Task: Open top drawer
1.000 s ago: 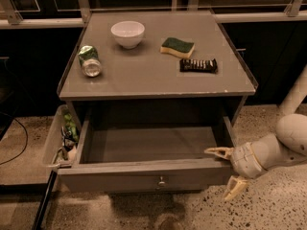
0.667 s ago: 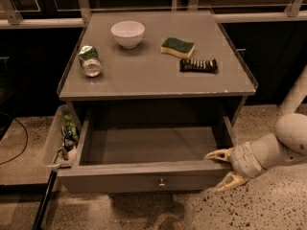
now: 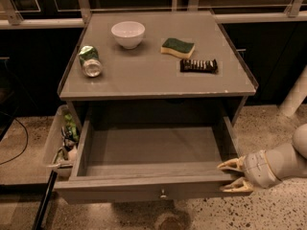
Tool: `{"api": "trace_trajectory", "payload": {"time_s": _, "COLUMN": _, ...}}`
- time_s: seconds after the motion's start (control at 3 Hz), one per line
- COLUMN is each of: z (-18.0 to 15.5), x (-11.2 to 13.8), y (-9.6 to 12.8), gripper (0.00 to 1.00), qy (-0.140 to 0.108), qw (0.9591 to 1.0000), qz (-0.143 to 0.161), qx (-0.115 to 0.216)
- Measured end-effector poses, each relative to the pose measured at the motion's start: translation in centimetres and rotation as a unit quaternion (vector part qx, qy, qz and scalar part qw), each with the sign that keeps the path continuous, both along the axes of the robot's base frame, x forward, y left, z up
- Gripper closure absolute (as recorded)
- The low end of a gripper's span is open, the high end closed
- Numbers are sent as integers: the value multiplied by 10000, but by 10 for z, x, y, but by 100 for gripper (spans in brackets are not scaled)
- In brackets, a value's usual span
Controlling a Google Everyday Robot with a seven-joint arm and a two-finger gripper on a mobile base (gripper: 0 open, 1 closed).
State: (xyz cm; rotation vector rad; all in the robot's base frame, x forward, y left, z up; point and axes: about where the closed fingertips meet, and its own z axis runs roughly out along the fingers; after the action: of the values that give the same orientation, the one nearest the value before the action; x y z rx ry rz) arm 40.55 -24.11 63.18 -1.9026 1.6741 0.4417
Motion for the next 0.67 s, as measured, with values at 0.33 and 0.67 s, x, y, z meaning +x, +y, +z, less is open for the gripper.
{"api": "trace_trajectory", "payload": {"time_s": 0.33, "z": 0, "x": 0, "y": 0, "gripper": 85, "qy": 0, "qw": 10000, "qz": 0, "qx": 0}}
{"api": "trace_trajectory", "payload": {"time_s": 0.67, "z": 0, "x": 0, "y": 0, "gripper": 62, "qy": 0, "qw": 10000, "qz": 0, "qx": 0}}
